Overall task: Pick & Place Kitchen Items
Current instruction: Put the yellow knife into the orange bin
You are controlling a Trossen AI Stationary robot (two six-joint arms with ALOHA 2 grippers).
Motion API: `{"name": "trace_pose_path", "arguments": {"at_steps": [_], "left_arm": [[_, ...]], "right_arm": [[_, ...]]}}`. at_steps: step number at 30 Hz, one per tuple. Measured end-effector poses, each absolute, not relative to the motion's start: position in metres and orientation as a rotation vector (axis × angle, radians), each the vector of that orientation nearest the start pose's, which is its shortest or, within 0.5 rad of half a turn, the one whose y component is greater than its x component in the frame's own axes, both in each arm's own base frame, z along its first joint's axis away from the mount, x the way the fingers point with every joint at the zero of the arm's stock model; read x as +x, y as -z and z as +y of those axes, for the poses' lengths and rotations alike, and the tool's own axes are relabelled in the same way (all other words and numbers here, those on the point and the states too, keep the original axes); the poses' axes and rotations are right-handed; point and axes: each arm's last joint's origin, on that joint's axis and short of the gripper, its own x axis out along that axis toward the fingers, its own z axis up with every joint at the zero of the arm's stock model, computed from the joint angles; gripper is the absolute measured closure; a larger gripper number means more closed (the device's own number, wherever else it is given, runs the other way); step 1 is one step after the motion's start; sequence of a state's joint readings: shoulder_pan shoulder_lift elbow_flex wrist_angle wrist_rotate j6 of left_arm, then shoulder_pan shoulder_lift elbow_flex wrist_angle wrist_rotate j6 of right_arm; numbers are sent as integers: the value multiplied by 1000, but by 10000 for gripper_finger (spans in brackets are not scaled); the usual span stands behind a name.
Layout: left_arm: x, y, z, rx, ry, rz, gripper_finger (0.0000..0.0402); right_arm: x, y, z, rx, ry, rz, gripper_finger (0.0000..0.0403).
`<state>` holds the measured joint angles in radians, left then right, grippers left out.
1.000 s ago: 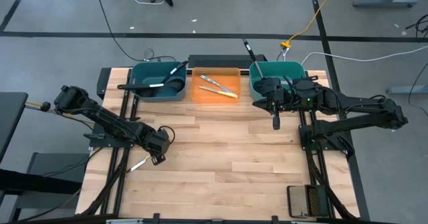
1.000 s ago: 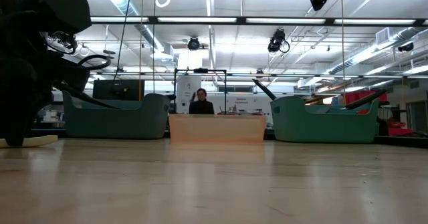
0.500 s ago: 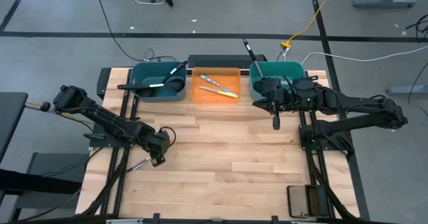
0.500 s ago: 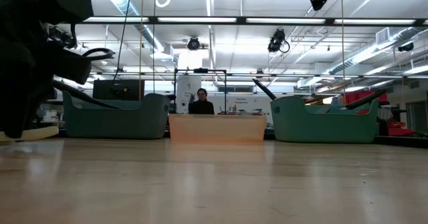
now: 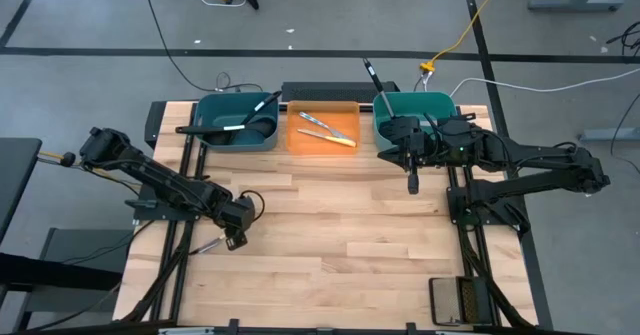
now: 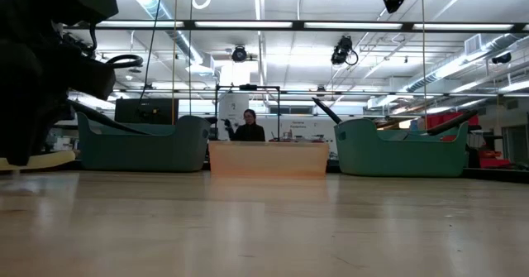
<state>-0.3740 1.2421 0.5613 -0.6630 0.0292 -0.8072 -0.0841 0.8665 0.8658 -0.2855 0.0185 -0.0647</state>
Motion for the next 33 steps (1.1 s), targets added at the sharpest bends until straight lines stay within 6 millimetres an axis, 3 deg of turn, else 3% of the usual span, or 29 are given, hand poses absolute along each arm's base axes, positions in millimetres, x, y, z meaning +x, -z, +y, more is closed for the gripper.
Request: {"name": "trace_pose_path", "arguments": {"at_steps": [12, 33], "left_arm": [[173, -154, -69, -441, -199, 1367, 322], [200, -196, -70, -380, -135, 1226, 324]], "right_arm": [[186, -337, -16, -64, 92, 290, 395], [186, -337, -16, -81, 89, 290, 395]]}}
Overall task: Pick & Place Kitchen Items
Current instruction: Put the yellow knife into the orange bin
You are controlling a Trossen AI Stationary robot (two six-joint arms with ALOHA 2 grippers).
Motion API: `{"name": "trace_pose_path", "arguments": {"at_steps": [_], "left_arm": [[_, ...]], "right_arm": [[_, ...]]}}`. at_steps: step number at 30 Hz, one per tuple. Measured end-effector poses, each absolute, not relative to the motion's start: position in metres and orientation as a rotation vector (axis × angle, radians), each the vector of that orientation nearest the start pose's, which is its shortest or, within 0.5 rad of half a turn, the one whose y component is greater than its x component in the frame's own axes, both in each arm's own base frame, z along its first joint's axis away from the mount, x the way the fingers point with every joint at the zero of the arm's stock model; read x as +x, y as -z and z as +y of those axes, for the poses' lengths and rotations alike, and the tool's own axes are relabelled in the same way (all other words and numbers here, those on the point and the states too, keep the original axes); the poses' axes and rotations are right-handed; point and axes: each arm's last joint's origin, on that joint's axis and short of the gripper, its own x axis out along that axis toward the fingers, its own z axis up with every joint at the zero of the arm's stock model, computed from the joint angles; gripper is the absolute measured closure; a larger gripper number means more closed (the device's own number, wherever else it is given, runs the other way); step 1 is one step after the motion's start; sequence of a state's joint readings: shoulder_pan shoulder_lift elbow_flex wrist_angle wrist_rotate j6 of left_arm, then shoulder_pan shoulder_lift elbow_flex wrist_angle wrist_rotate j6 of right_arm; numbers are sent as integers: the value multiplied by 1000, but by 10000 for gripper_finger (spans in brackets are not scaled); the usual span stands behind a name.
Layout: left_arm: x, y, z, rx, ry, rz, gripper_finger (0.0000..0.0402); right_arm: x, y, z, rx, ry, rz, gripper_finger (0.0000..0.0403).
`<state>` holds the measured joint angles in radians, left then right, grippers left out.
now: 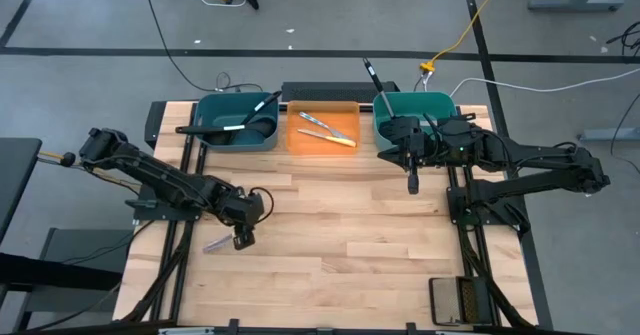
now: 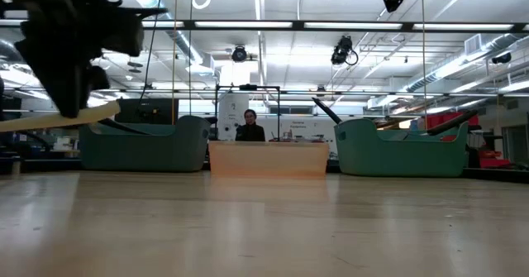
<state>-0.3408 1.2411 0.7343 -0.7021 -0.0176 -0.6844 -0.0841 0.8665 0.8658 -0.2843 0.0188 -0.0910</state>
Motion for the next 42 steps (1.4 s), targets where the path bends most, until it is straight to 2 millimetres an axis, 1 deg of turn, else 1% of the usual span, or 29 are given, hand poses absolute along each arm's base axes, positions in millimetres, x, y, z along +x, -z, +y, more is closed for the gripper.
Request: {"name": "trace_pose_path", "arguments": {"at_steps": [4, 8, 19, 26, 32, 42], "left_arm": [[209, -208, -63, -371, -160, 1167, 324], [219, -224, -54, -346, -158, 1103, 324], [240, -265, -23, -280, -173, 954, 324], [248, -283, -6, -250, -186, 868, 324], [256, -298, 6, -229, -193, 744, 324], [267, -314, 25, -232, -203, 547, 324]], "right_arm": [[186, -337, -16, -81, 89, 289, 395], [186, -337, -16, -81, 89, 289, 395], [186, -337, -16, -81, 89, 289, 395], [186, -337, -16, -81, 89, 290, 395], [186, -337, -16, -81, 89, 290, 395], [186, -337, -16, -73, 90, 289, 386]]}}
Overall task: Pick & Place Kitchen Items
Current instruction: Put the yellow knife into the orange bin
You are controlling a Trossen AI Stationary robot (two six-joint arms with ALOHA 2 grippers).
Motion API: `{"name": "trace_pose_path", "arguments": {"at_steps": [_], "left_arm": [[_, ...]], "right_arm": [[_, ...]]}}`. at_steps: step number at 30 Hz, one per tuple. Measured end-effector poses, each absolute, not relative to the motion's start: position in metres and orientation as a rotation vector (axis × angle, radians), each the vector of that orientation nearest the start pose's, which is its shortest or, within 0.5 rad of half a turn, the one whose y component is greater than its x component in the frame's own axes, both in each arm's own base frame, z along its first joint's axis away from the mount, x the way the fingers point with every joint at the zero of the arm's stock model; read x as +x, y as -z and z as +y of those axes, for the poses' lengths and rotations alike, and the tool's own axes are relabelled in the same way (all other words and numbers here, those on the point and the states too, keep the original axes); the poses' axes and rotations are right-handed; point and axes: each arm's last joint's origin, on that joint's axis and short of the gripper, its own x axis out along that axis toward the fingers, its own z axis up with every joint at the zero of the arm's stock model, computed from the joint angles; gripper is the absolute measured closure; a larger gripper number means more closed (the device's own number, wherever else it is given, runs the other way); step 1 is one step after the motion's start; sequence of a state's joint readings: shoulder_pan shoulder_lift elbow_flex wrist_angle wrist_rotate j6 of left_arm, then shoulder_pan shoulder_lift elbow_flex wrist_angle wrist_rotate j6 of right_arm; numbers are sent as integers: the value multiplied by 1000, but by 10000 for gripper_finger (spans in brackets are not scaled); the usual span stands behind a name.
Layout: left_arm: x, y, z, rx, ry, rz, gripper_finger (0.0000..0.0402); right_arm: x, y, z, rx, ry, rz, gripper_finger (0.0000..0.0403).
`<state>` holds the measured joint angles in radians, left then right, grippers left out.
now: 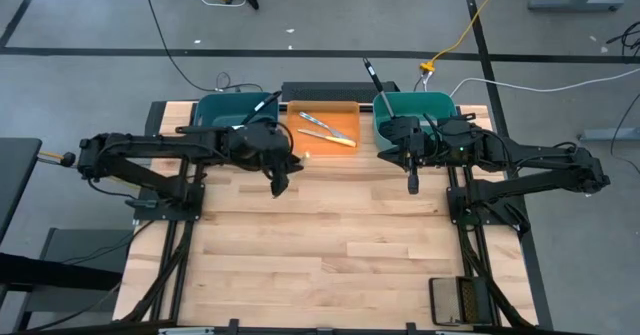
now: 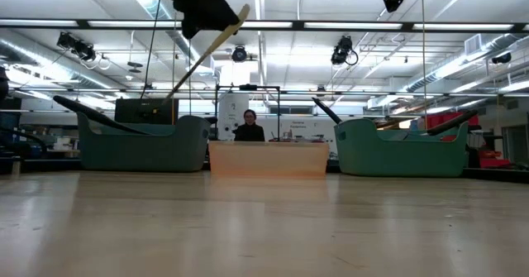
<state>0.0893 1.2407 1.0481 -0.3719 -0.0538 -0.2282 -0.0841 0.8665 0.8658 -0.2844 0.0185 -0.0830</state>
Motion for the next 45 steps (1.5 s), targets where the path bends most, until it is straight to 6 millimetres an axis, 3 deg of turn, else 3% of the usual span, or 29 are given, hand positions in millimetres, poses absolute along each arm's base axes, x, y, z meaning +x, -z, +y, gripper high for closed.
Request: {"name": "trace_pose_path", "arguments": {"at_steps": [15, 26, 31, 45], "left_arm": [[271, -326, 39, -239, -219, 420, 324], [268, -370, 54, -169, -252, 312, 324], [265, -384, 61, -149, -271, 290, 324], [265, -387, 64, -159, -280, 272, 324]], "right_arm": [[187, -338, -16, -14, 99, 274, 385], [189, -351, -16, 5, 102, 140, 395], [187, -368, -16, 3, 103, 90, 396], [168, -420, -22, 21, 147, 51, 396]]}}
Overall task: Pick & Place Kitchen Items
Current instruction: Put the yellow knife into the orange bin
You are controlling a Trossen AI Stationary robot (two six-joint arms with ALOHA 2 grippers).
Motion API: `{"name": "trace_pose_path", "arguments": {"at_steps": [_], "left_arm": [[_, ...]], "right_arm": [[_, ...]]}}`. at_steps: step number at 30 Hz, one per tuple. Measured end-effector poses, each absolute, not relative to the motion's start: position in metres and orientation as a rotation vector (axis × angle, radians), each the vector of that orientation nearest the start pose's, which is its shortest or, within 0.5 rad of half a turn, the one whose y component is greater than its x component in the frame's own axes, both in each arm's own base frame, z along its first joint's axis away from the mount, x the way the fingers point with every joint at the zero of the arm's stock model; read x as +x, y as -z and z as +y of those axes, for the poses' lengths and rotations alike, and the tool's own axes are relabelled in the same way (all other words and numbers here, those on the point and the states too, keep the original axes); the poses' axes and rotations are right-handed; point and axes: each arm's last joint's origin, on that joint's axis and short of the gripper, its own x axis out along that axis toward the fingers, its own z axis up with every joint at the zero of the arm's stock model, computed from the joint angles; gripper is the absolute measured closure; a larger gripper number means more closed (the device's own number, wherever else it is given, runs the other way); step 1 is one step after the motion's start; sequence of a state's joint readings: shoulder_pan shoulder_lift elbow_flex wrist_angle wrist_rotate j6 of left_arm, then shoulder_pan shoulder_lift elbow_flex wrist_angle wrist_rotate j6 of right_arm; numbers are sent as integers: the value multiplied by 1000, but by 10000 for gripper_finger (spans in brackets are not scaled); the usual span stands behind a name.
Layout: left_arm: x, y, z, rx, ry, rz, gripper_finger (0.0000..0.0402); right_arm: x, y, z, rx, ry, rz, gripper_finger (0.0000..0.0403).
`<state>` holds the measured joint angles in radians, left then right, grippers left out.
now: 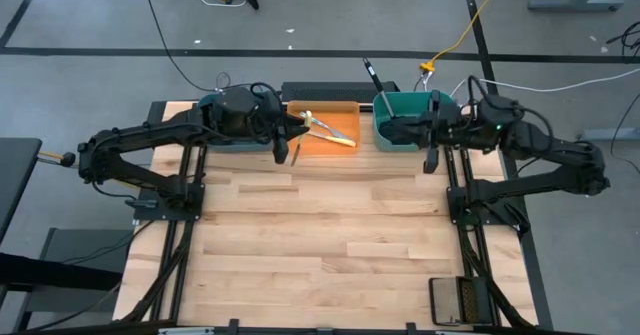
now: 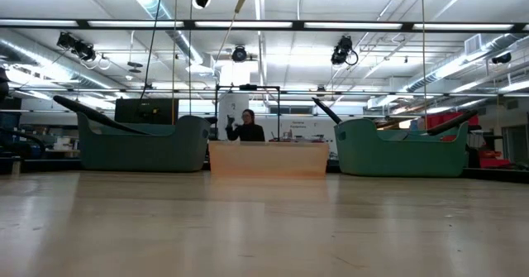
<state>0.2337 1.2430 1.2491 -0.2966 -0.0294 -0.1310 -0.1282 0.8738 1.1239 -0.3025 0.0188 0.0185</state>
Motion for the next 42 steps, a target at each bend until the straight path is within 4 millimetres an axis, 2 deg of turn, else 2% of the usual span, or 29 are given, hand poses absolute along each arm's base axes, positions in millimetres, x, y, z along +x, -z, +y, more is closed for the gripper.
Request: {"name": "trace_pose_path", "arguments": {"at_steps": [7, 34, 38, 42], "left_arm": [[265, -387, 64, -162, -280, 269, 324], [267, -394, 63, -160, -223, 196, 323], [267, -394, 63, -156, -222, 196, 323], [267, -394, 63, -156, -222, 196, 324]], "right_arm": [[166, -441, -27, 24, 175, 80, 393], [204, -422, -32, 19, 163, 198, 391], [206, -421, -33, 38, 165, 202, 371], [206, -421, -33, 36, 165, 202, 334]]}}
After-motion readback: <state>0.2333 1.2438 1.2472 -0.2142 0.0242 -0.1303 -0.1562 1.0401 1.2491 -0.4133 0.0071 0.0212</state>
